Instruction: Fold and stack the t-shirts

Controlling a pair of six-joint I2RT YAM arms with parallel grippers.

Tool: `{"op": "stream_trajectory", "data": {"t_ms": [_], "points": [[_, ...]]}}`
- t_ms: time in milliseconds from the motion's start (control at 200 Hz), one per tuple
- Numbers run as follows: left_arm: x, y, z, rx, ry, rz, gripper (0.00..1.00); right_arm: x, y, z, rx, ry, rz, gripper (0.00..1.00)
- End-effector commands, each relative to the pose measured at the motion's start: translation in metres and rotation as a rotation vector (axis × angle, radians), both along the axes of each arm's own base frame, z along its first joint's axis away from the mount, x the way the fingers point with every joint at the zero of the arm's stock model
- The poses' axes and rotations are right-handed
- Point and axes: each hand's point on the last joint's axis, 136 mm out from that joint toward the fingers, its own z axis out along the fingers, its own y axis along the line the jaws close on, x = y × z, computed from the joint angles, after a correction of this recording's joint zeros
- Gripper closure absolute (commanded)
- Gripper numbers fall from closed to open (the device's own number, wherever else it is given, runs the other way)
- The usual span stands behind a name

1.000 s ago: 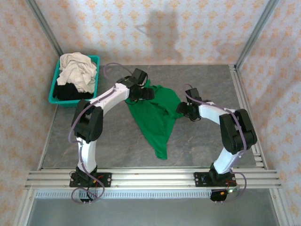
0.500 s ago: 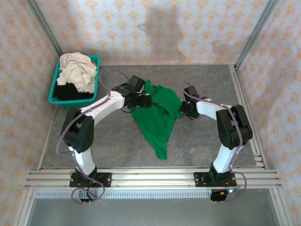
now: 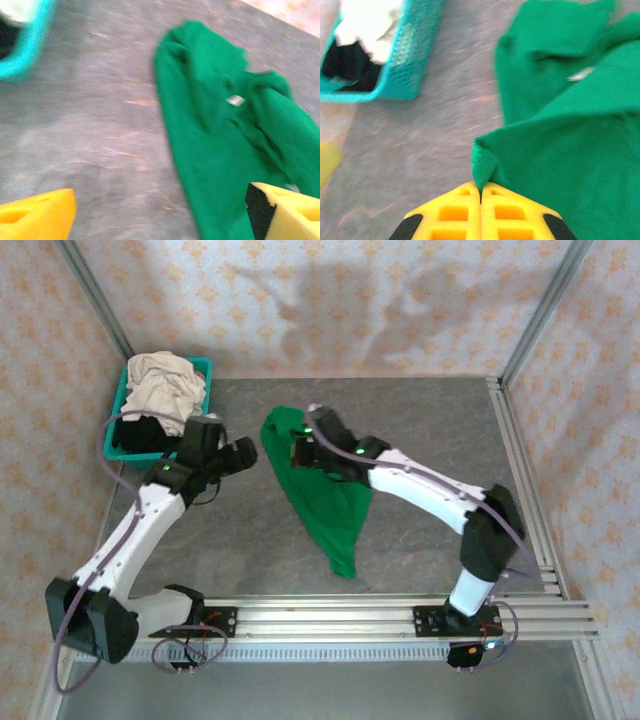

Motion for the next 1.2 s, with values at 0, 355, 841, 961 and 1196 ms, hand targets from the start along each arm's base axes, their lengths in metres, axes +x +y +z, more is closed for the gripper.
{"op": "stream_trajectory", "data": {"t_ms": [0, 355, 841, 961, 1196], "points": [[-0.026, 0.031, -0.012, 0.043, 0.043, 0.110, 0.08, -0.019, 0.026, -0.047, -0.127, 0.084, 0.091, 0.96], [-0.031, 0.005, -0.049, -0.059, 0.119, 0.016, 0.07, -0.036, -0.064, -0.025, -0.302, -0.034, -0.013, 0.38], [0.064, -0.104, -0.139, 0.028, 0.358, -0.330, 0.15, -0.076, -0.127, -0.139, -0.402, 0.150, -0.107, 0.29], [0.075, -0.121, -0.171, 0.033, 0.451, -0.422, 0.21, -0.062, -0.129, -0.154, -0.416, 0.162, -0.133, 0.31], [0.087, -0.131, -0.176, 0.068, 0.451, -0.479, 0.37, -0.047, -0.124, -0.172, -0.434, 0.187, -0.125, 0.48]]}}
